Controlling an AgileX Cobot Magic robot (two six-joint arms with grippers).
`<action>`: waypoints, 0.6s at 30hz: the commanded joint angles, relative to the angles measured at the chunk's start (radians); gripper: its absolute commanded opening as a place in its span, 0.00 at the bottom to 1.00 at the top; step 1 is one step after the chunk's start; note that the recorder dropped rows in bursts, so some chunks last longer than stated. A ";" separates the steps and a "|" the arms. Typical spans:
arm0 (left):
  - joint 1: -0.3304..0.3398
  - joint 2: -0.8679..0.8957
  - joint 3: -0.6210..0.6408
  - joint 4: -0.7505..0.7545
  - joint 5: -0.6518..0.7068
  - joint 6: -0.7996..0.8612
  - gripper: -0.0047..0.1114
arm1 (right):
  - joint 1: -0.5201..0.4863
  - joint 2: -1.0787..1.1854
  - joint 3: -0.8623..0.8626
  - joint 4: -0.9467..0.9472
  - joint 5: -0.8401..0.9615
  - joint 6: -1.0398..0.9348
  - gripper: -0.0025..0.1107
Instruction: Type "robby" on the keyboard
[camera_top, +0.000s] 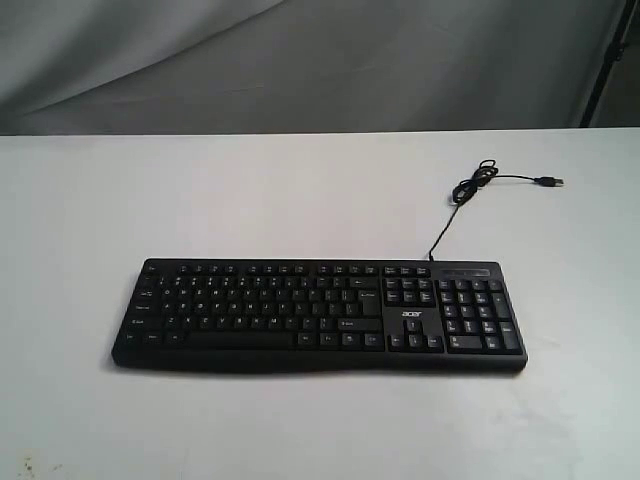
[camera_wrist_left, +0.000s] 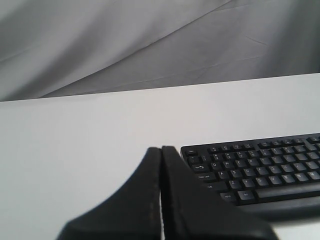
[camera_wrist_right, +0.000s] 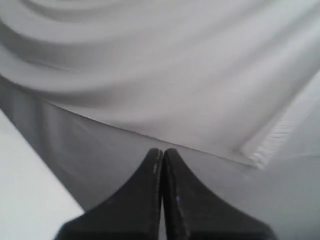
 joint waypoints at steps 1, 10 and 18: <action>-0.006 -0.003 0.004 0.005 -0.005 -0.003 0.04 | 0.151 0.002 0.025 0.005 0.478 -0.315 0.02; -0.006 -0.003 0.004 0.005 -0.005 -0.003 0.04 | 0.278 0.033 -0.109 0.887 0.737 -1.009 0.02; -0.006 -0.003 0.004 0.005 -0.005 -0.003 0.04 | 0.278 0.199 -0.331 1.815 1.011 -1.812 0.02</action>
